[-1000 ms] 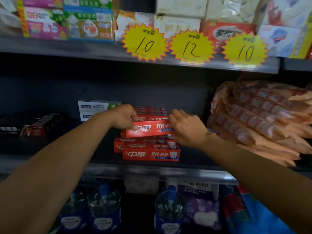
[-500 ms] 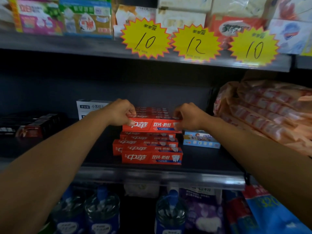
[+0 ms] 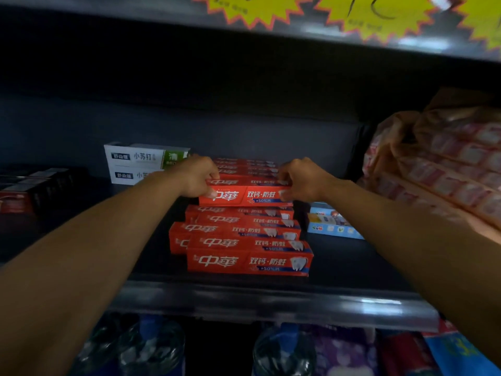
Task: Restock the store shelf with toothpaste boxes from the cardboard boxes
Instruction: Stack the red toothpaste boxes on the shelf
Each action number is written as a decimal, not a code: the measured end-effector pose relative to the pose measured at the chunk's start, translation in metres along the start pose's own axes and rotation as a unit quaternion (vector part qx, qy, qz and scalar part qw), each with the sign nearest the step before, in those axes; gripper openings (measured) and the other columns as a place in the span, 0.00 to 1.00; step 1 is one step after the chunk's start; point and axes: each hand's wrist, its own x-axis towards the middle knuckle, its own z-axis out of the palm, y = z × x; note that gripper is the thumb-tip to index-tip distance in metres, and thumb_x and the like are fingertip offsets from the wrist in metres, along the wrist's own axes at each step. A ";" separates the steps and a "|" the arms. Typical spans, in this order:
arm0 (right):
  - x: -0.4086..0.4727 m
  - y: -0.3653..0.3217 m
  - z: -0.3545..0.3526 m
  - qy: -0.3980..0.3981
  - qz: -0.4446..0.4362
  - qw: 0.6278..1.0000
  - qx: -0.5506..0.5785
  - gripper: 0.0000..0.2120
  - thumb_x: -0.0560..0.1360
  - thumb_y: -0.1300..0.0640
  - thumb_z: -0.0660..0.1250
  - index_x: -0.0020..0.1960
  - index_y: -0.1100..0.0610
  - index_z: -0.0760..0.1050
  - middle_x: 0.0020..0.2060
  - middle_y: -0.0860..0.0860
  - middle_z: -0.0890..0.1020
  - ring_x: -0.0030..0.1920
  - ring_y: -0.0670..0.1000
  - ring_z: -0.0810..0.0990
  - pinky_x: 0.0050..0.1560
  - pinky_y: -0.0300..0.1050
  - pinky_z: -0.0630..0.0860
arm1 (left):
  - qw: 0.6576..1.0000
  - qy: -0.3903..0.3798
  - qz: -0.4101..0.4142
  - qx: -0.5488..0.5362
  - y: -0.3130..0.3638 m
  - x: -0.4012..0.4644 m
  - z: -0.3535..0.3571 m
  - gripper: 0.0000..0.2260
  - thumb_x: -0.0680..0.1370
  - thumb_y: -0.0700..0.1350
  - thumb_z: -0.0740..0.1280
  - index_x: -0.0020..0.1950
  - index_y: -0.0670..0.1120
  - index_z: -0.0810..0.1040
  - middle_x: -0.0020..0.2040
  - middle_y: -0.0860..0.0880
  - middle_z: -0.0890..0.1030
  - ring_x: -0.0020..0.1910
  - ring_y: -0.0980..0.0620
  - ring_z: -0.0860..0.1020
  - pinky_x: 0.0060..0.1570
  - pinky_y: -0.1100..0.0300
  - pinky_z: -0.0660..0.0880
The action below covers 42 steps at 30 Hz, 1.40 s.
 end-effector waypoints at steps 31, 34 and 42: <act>0.026 0.002 0.021 0.035 0.013 0.996 -0.083 0.16 0.73 0.53 0.70 0.59 0.55 0.76 0.56 0.53 0.76 0.54 0.53 0.77 0.52 0.47 0.76 | 0.992 0.061 0.026 0.103 -0.007 0.034 0.015 0.17 0.73 0.45 0.73 0.61 0.45 0.79 0.56 0.46 0.79 0.53 0.49 0.78 0.56 0.56 0.74; 0.017 -0.005 0.015 0.043 0.007 0.995 -0.093 0.17 0.73 0.51 0.70 0.60 0.55 0.75 0.56 0.53 0.77 0.53 0.53 0.77 0.51 0.48 0.76 | 0.992 0.066 0.031 0.107 0.002 0.021 0.009 0.17 0.73 0.46 0.73 0.61 0.45 0.79 0.55 0.46 0.79 0.52 0.48 0.78 0.53 0.56 0.75; -0.050 -0.049 -0.023 0.068 -0.013 0.994 -0.089 0.19 0.71 0.47 0.71 0.59 0.53 0.74 0.53 0.51 0.77 0.51 0.53 0.78 0.50 0.50 0.78 | 0.990 0.068 0.066 0.105 0.046 -0.063 -0.026 0.17 0.71 0.50 0.74 0.58 0.49 0.80 0.53 0.48 0.79 0.52 0.49 0.78 0.55 0.51 0.76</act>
